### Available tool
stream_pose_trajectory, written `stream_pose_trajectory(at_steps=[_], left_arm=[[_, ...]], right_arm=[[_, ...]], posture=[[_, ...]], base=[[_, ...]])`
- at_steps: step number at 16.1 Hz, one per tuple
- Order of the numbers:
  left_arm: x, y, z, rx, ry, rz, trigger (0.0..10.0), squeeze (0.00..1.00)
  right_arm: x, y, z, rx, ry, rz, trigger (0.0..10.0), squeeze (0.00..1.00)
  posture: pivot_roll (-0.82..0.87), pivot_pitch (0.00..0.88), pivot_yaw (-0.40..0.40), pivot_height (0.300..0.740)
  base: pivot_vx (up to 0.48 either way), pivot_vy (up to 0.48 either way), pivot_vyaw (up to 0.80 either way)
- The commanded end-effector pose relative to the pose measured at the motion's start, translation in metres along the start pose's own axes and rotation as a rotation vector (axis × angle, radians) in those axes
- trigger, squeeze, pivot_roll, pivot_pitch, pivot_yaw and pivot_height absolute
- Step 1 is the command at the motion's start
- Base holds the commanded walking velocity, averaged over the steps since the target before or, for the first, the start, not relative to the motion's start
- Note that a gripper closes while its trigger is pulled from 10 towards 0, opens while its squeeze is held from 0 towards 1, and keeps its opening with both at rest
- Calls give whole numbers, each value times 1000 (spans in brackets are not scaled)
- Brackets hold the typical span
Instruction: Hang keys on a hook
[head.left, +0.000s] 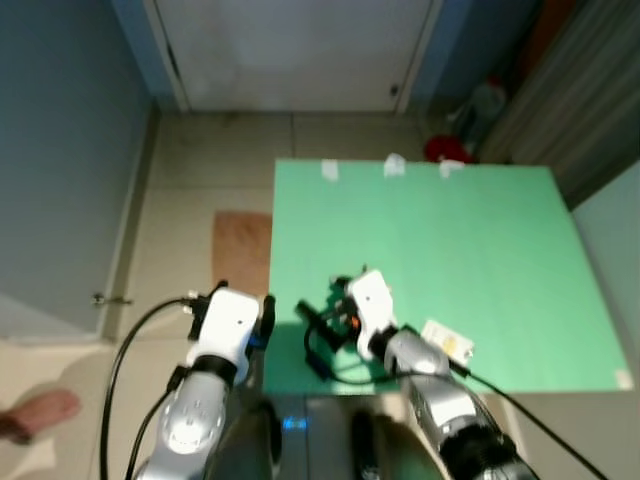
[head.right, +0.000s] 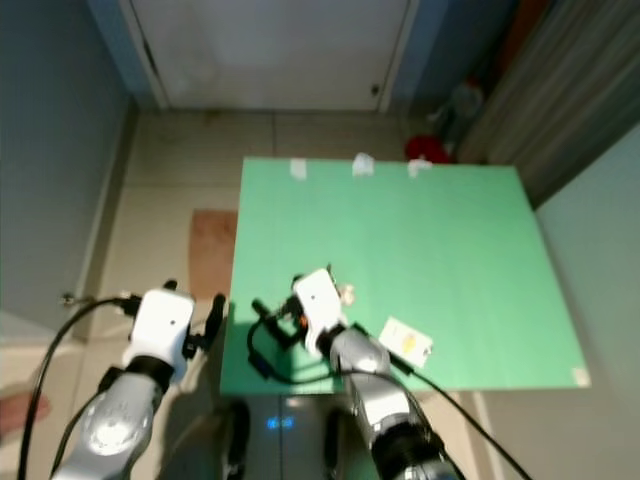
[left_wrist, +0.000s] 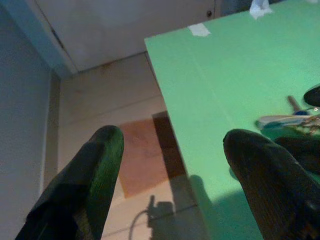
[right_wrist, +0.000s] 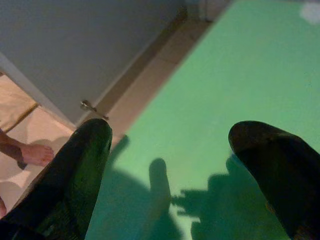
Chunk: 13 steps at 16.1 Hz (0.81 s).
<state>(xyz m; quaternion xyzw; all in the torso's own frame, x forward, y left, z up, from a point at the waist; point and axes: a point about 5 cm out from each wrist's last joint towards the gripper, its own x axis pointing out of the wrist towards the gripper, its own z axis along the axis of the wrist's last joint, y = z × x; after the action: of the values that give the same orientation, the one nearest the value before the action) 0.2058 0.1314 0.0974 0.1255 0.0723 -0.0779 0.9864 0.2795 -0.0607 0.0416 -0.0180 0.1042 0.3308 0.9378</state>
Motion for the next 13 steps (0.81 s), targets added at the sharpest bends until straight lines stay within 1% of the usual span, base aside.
stream_pose_trajectory(at_steps=[1,2,4,5,6,8,10,12,13], left_arm=[[-8,-6,-4,-19,36,-29,10000,0],[-19,-5,-4,-32,53,-18,10000,0],[-32,-5,-5,-28,74,-13,10000,0],[-43,-4,-6,-35,97,-14,10000,0],[-47,-4,-6,-34,104,-14,10000,0],[-58,-4,-5,-31,129,-22,10000,0],[-67,-4,-3,-30,148,-23,10000,0],[-71,-5,-2,-33,155,-22,10000,0],[-74,-6,-3,-37,163,-25,10000,0]], right_arm=[[-8,-2,-19,37,64,-40,10000,0],[-6,-3,-20,38,69,-54,10000,0],[-5,-9,-21,38,76,-99,10000,0],[-4,-16,-24,27,95,-146,10000,0],[-4,-18,-25,27,100,-161,10000,0],[-4,-21,-30,68,115,-200,10000,0],[-1,-20,-29,89,104,-213,10000,0],[1,-19,-26,102,75,-220,10000,0],[2,-18,-27,109,84,-223,10000,0]], posture=[[107,396,-54,740],[126,432,-40,740],[160,471,-22,740],[183,491,-6,740],[187,495,-3,740],[220,514,14,740],[233,516,18,740],[234,513,15,740],[228,504,10,740]], base=[[0,0,0],[0,0,0],[0,0,0],[0,0,0],[0,0,0],[0,0,0],[0,0,0],[0,0,0],[0,0,0]])
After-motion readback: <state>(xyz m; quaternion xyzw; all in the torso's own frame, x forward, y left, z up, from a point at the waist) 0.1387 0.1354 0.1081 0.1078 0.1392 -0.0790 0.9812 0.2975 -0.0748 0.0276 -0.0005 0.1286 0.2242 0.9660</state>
